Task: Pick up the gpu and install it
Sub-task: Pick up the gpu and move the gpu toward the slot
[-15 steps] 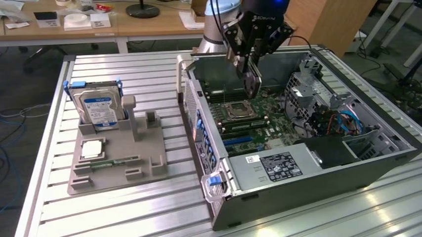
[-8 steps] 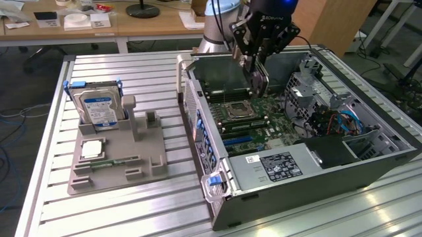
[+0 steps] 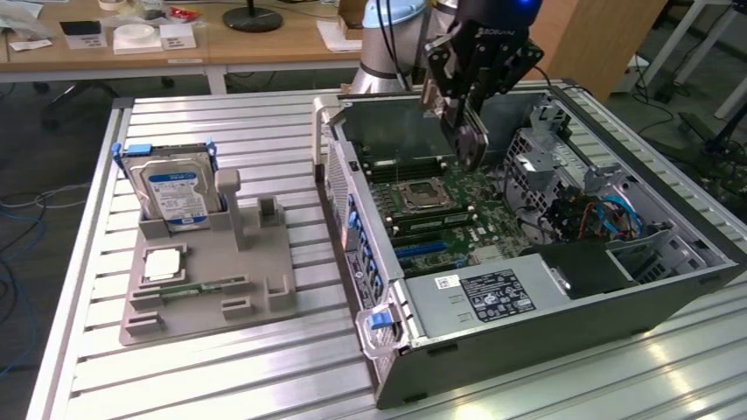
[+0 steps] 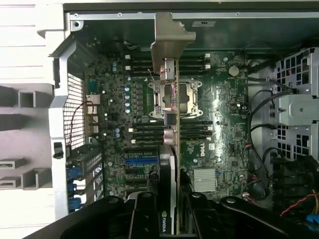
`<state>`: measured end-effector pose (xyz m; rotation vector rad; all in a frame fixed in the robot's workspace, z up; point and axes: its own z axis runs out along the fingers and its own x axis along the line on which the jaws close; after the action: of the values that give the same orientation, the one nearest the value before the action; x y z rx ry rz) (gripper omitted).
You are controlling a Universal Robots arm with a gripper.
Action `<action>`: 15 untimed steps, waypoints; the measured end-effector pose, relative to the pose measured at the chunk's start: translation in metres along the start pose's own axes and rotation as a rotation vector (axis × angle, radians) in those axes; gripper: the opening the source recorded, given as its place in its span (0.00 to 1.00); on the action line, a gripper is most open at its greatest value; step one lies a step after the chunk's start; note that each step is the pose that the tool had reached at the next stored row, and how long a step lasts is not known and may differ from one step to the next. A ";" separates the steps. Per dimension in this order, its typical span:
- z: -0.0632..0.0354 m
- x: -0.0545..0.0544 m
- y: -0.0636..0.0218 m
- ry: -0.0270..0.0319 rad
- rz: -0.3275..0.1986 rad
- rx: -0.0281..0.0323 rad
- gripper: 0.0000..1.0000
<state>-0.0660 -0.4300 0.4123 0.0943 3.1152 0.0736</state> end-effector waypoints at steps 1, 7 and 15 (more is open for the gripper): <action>0.0000 -0.002 0.0001 0.0000 0.000 0.0000 0.26; 0.0004 -0.017 0.0010 0.0001 0.000 -0.0012 0.26; 0.0010 -0.038 0.0023 0.0003 0.000 -0.0049 0.26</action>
<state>-0.0279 -0.4300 0.4123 0.0945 3.1152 0.0813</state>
